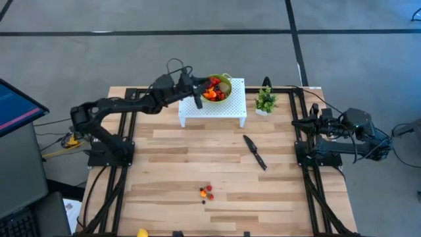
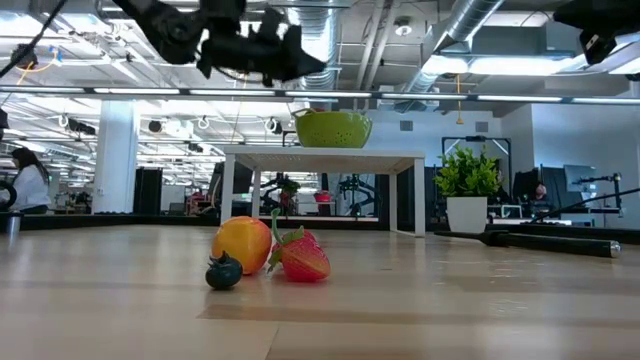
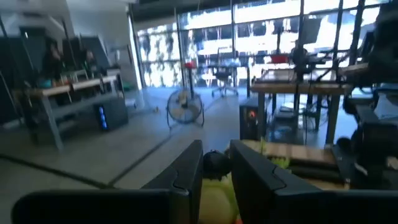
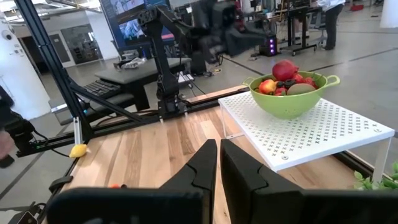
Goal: Pick & Place Fruit
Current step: Put the black blueberry into the green strainer bowl
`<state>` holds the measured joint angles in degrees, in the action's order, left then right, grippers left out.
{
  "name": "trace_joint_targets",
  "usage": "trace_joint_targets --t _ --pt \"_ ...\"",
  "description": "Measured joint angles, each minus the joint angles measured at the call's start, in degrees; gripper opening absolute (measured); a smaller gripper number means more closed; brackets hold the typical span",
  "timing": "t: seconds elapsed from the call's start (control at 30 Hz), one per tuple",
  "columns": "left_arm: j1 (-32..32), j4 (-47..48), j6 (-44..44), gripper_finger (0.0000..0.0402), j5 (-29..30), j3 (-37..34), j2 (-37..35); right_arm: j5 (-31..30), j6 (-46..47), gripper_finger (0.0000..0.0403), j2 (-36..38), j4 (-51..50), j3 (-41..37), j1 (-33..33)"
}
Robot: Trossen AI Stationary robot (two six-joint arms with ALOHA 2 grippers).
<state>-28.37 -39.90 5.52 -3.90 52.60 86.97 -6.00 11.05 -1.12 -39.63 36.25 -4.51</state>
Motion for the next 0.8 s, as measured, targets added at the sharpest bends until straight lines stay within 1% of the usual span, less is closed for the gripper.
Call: trace_joint_targets --t 0.13,0.3,0.8 --pt "-0.2 0.2 -0.5 0.0067 -0.1 0.0 3.7 0.0 0.0 0.0017 0.0 0.0 0.0 0.0" --pt "0.4 0.0 -0.5 0.0066 -0.3 0.0 5.9 0.0 0.0 0.0017 0.0 0.0 0.0 0.0" --pt "0.3 1.7 -0.3 0.0071 -0.1 0.0 6.5 0.0 0.0 0.0017 0.0 0.0 0.0 0.0"
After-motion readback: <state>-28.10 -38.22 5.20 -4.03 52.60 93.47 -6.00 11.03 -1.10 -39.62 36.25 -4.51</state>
